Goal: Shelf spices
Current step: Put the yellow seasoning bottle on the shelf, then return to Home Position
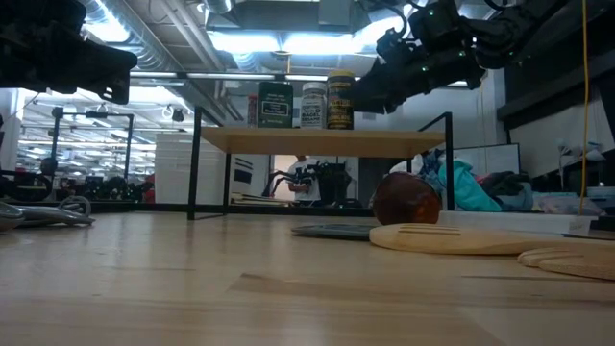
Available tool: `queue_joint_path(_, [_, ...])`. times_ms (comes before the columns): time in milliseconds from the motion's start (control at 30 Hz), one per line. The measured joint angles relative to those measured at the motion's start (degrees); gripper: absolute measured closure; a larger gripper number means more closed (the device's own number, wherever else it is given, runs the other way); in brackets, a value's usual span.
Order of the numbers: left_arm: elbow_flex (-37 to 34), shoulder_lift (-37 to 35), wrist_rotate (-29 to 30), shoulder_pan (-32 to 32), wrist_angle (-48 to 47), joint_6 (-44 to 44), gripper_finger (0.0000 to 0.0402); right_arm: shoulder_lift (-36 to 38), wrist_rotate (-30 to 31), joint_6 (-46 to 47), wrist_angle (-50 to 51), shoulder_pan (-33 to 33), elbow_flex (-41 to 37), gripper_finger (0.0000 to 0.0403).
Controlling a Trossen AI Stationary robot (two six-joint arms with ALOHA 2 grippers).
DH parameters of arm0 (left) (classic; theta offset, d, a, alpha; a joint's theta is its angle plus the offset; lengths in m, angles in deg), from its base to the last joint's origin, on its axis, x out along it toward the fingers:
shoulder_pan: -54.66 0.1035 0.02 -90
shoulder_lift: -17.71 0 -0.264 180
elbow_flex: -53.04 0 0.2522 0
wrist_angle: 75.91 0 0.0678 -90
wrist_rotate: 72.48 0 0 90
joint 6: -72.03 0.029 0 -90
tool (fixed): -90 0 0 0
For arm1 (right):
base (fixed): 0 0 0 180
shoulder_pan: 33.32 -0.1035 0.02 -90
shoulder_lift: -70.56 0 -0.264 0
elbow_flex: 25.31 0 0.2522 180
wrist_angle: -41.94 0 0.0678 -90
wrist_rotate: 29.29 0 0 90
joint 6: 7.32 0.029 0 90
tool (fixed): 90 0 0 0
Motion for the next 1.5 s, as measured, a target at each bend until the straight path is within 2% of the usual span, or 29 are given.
queue_joint_path(267, [0.00, 0.02, -0.02, 0.00, 0.00, 0.00, 0.0400, 1.07, -1.86, 8.84, -1.61, -0.02, 0.17, 0.0026])
queue_joint_path(600, [0.00, 0.02, 0.00, 0.02, 0.00, 0.00, 0.0400, 4.48, -5.18, 8.95, -1.08, -0.02, 0.17, 0.0026])
queue_joint_path(733, [0.00, 0.02, -0.01, 0.01, 0.00, 0.00, 0.0400, 6.73, -6.07, 8.51, 2.49, 0.00, 0.17, 0.0026])
queue_joint_path(1033, [0.00, 0.00, 0.00, 0.00, 0.00, 0.00, 0.0400, 14.98, 0.24, 5.74, 15.54, 0.00, 0.09, 0.0026])
queue_joint_path(1267, [0.00, 0.00, 0.00, 0.02, 0.00, 0.00, 0.0400, 23.82, 3.02, 5.78, 15.05, -1.73, -7.45, 0.0026])
queue_joint_path(1500, [0.00, 0.00, -0.02, 0.00, 0.00, 0.00, 0.0400, 34.15, 8.48, 6.57, 5.74, -8.01, -19.05, 0.0026])
